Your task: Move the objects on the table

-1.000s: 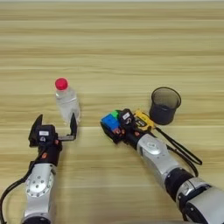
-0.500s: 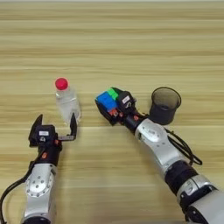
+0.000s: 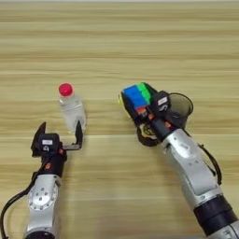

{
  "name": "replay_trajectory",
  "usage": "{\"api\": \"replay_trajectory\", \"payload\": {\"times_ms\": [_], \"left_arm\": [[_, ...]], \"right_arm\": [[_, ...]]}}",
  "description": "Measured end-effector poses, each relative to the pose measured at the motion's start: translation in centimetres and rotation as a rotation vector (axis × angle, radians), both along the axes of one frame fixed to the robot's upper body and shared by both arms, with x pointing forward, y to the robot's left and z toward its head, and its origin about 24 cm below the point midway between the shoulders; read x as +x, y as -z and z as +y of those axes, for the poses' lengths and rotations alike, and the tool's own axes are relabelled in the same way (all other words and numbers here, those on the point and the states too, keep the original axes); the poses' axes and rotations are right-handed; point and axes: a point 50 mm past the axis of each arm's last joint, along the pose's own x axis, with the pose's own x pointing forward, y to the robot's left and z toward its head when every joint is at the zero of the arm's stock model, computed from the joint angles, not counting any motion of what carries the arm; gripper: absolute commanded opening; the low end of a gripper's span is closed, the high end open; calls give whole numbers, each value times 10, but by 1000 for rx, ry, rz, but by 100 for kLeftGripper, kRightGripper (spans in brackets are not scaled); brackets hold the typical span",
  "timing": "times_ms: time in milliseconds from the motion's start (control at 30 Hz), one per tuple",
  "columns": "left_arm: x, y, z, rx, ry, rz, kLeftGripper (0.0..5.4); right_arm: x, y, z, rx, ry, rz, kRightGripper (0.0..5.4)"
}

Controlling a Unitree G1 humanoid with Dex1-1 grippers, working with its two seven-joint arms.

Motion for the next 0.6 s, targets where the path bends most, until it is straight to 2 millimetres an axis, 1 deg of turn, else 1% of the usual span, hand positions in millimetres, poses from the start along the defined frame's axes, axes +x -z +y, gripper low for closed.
{"api": "replay_trajectory", "payload": {"times_ms": [267,600], "left_arm": [[0,0,0,-1,0,-2,540],[2,-1,0,-1,1,-6,540]], "right_arm": [[-1,-17,-29,23,96,-35,334],[7,-16,-86,-27,316,-26,334]]}}
